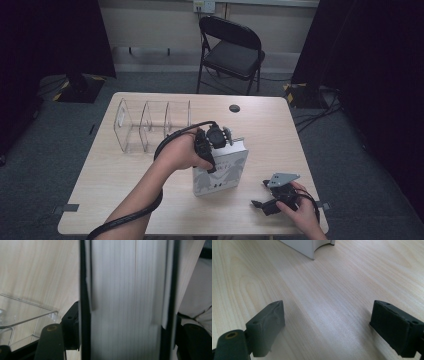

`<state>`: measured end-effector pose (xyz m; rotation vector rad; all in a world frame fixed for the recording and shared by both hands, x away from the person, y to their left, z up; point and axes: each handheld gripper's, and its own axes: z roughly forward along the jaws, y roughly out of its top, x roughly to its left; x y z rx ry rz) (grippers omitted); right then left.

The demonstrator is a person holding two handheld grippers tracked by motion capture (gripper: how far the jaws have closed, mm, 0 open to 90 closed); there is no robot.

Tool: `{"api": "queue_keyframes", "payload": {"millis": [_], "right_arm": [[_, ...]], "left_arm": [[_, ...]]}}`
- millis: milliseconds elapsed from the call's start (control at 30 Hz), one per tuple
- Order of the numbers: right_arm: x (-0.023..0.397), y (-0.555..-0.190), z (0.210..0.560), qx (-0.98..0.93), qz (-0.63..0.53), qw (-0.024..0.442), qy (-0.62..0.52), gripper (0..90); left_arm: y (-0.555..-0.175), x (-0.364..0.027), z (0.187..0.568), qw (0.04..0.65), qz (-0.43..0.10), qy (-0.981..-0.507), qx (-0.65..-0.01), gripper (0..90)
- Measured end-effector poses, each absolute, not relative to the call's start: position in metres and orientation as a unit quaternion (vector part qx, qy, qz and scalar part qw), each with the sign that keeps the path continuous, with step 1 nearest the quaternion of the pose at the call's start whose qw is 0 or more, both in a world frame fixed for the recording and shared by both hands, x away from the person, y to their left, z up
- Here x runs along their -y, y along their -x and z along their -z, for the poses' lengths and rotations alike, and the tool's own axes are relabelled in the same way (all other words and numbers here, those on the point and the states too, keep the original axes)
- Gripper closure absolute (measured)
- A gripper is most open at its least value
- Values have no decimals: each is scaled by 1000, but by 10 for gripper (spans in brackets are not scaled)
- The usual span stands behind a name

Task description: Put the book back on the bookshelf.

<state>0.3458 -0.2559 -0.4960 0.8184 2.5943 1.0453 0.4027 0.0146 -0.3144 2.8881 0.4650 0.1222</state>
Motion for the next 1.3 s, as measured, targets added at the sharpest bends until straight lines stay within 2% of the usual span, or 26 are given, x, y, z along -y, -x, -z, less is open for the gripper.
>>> {"api": "queue_keyframes", "payload": {"millis": [1300], "right_arm": [[257,-342,500,-874,-378,119,-279,110]], "left_arm": [[-402,-15,327,100,-29,-980,-170,404]]}}
